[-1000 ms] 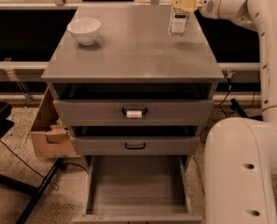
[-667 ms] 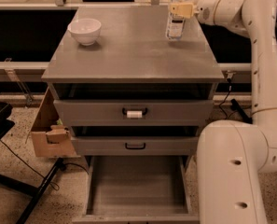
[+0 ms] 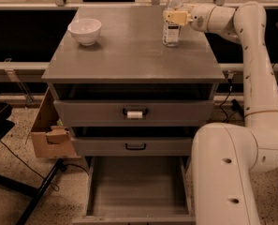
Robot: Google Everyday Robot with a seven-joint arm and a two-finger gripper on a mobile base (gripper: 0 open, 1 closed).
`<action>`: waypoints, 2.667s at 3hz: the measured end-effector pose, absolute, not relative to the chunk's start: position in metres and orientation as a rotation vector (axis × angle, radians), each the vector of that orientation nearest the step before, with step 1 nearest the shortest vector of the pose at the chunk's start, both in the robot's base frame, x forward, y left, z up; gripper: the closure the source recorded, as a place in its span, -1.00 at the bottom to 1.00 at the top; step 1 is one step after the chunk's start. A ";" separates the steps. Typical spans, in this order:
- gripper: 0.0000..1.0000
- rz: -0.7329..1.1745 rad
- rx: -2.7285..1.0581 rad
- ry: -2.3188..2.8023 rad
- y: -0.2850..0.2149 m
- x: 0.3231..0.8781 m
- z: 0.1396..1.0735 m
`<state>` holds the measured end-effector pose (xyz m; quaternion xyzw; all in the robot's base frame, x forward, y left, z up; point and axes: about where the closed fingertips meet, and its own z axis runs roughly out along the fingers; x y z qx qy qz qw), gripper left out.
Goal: Pick blue plastic bottle from bottom drawer and place on counter
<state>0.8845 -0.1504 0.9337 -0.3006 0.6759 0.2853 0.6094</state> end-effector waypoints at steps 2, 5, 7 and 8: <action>0.15 0.659 -0.694 1.561 -0.150 0.884 0.934; -1.00 0.659 -0.694 1.561 -0.150 0.884 0.934; -1.00 0.611 -0.698 1.575 -0.158 0.870 0.976; -1.00 0.495 -0.702 1.615 -0.182 0.840 1.042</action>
Offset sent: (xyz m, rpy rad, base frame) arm -0.0003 0.0003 0.0003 0.0000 0.0001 0.0000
